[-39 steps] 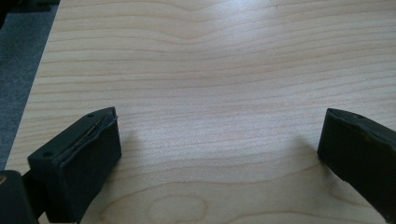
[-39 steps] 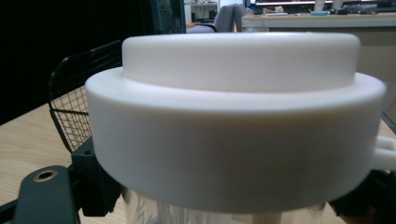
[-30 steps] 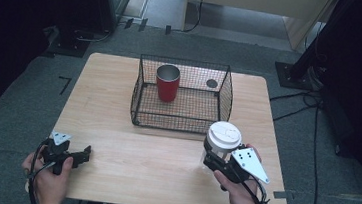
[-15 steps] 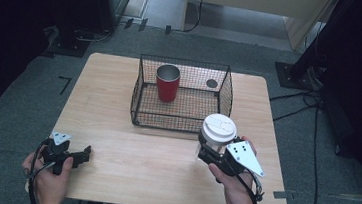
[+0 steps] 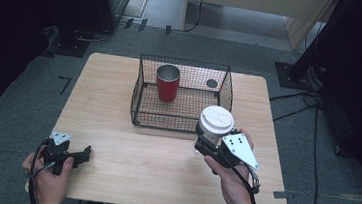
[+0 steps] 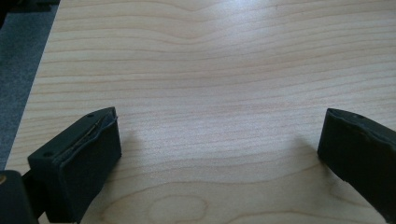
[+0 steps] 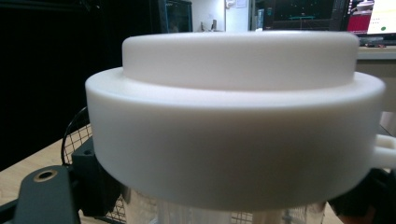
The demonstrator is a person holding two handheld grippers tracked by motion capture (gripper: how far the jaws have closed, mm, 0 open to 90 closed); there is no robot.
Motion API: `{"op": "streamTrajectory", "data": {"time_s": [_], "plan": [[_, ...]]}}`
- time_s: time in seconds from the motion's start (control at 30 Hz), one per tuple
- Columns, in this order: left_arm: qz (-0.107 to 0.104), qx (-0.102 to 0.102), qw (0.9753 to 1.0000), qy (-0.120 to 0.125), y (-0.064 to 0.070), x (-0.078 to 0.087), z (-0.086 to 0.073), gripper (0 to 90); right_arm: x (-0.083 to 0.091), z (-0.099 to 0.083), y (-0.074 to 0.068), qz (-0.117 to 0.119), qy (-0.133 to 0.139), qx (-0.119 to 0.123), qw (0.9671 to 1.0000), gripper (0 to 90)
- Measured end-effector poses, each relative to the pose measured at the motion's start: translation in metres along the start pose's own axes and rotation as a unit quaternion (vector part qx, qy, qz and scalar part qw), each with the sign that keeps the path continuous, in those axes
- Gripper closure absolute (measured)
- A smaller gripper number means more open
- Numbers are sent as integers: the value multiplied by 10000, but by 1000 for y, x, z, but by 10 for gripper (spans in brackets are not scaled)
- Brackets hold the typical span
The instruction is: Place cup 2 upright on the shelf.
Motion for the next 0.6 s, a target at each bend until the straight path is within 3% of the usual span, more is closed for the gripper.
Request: {"op": "streamTrajectory", "data": {"time_s": [0.2,0.27,0.6], "plan": [[0,-2,10000,-1,0,0,0,0,-10,5,-4,56,318,58,9995,159],[0,2,10000,-3,0,0,0,0,-14,7,-5,87,404,-23,9991,159],[-2,-1,10000,-5,0,0,0,0,-32,14,-13,174,527,52,9984,159]]}}
Point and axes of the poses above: each handheld gripper's, and its own axes: x roughly backward along the jaws, z roughly out of its top, y roughly to its right, the point moved 5 cm from there along -x, roughly forward along the jaws, and after that the axes turned 10 degrees about y, right-handed, at the moved point
